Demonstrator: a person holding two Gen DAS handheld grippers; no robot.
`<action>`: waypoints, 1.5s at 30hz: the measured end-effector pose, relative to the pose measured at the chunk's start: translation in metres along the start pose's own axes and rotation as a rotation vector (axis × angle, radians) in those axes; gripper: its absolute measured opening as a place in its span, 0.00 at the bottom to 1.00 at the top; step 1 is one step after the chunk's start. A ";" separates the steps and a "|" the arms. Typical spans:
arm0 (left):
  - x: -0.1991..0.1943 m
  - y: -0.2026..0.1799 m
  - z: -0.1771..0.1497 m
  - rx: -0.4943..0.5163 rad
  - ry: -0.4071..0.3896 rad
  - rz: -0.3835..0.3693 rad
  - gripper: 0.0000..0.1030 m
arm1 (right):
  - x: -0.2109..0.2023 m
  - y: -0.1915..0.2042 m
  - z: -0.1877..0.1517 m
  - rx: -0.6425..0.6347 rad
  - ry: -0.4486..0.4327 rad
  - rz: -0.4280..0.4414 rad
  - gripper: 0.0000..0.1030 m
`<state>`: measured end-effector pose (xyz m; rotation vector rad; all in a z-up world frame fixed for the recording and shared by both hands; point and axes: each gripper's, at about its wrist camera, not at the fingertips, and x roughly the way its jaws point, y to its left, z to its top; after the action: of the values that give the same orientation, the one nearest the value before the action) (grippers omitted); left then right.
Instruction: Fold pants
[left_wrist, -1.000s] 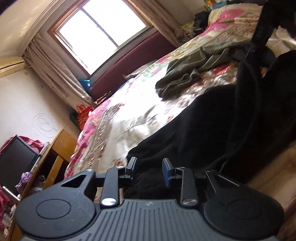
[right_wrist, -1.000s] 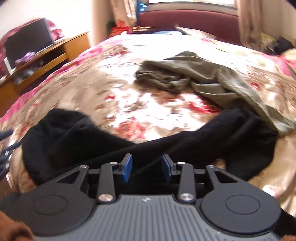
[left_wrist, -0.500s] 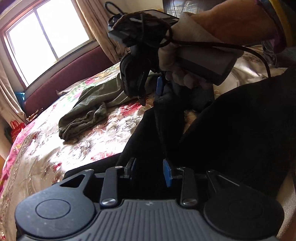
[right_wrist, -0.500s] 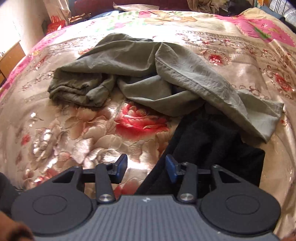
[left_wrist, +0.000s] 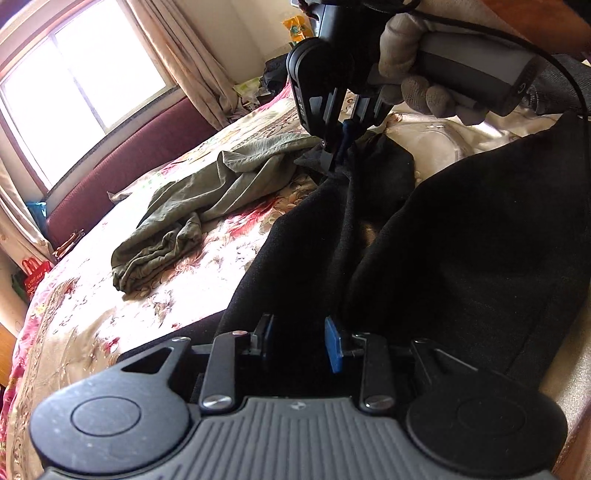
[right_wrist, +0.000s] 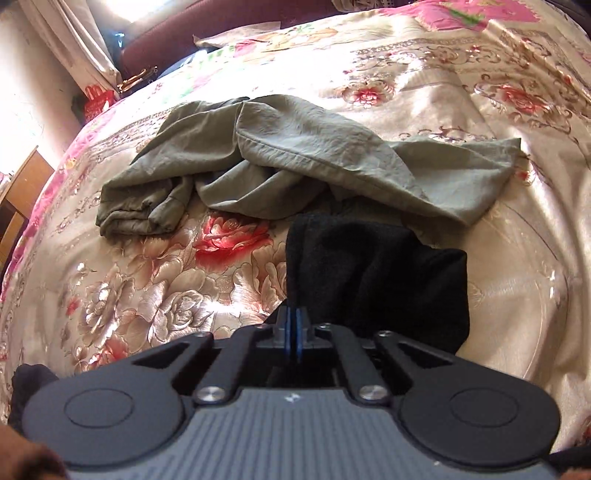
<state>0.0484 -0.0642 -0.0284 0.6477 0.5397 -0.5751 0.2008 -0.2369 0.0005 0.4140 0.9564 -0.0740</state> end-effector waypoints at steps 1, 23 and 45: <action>0.002 -0.001 0.000 0.006 -0.001 -0.005 0.45 | -0.001 -0.001 -0.001 0.003 -0.004 -0.011 0.03; 0.023 0.017 0.023 -0.107 0.038 -0.066 0.28 | -0.024 -0.008 0.016 0.099 -0.102 0.148 0.04; -0.017 -0.047 0.029 0.123 -0.045 -0.057 0.39 | -0.071 -0.049 -0.063 -0.064 -0.244 -0.041 0.48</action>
<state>0.0138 -0.1093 -0.0171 0.7359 0.4847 -0.6793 0.0983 -0.2666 0.0109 0.3181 0.7251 -0.1277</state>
